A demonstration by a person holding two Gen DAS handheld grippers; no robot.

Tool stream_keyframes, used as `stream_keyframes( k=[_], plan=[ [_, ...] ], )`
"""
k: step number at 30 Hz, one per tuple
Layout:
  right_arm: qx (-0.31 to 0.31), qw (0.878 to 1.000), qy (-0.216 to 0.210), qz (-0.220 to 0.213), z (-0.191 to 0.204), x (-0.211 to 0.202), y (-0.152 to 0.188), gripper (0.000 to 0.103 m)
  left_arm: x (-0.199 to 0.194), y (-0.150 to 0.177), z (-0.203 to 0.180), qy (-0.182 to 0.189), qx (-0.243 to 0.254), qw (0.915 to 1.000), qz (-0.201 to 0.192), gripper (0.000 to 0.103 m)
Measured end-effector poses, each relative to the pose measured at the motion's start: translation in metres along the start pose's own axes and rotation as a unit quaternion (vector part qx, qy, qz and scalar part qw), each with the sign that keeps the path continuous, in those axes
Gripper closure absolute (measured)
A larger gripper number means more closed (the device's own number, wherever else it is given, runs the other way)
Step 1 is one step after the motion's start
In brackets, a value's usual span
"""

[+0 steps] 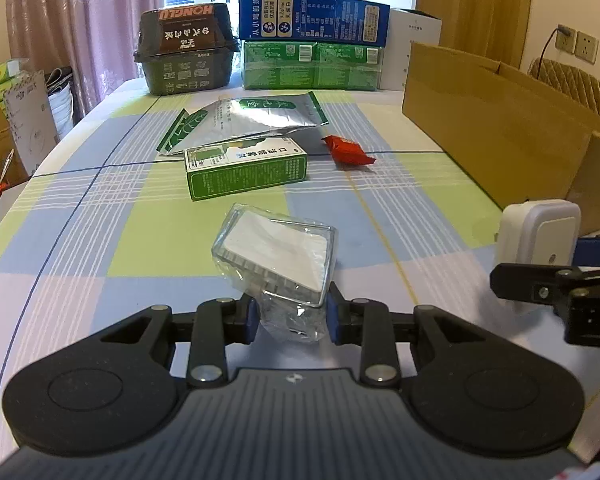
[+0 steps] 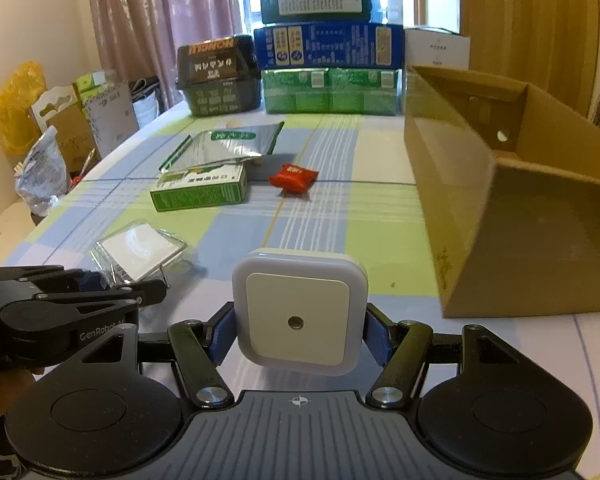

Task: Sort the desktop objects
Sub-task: 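Lift and carry the plastic box and night light with both grippers over the cardboard box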

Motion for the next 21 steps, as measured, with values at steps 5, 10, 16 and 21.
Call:
stream_keyframes(
  k=[5, 10, 16, 21],
  plan=[
    [0.004, 1.000, 0.001, -0.011, -0.004, -0.021, -0.002, 0.040, -0.024, -0.004, -0.005, -0.002, -0.015, 0.9998, -0.011, 0.076],
    [0.009, 1.000, 0.001, -0.028, -0.007, -0.044, -0.004, 0.040, -0.047, -0.006, -0.016, 0.001, -0.024, 0.9996, -0.014, 0.076],
    [0.016, 0.999, 0.003, -0.045, -0.014, -0.070, -0.005, 0.040, -0.072, -0.010, -0.030, 0.006, -0.029, 0.9994, -0.018, 0.076],
    [0.024, 0.998, 0.006, -0.058, -0.022, -0.091, -0.006, 0.040, -0.090, -0.017, -0.040, 0.010, -0.026, 0.9993, -0.024, 0.076]
  ],
)
Point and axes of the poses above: each gripper's, at about its wrist camera, not at the fingertips, and x roughly the way its jaws point, z to its left, y to its underside, the point moved 4 cm from there along x, roughly the way its jaws point, and after that the axes turned 8 degrees about x, right-handed, at the moved point
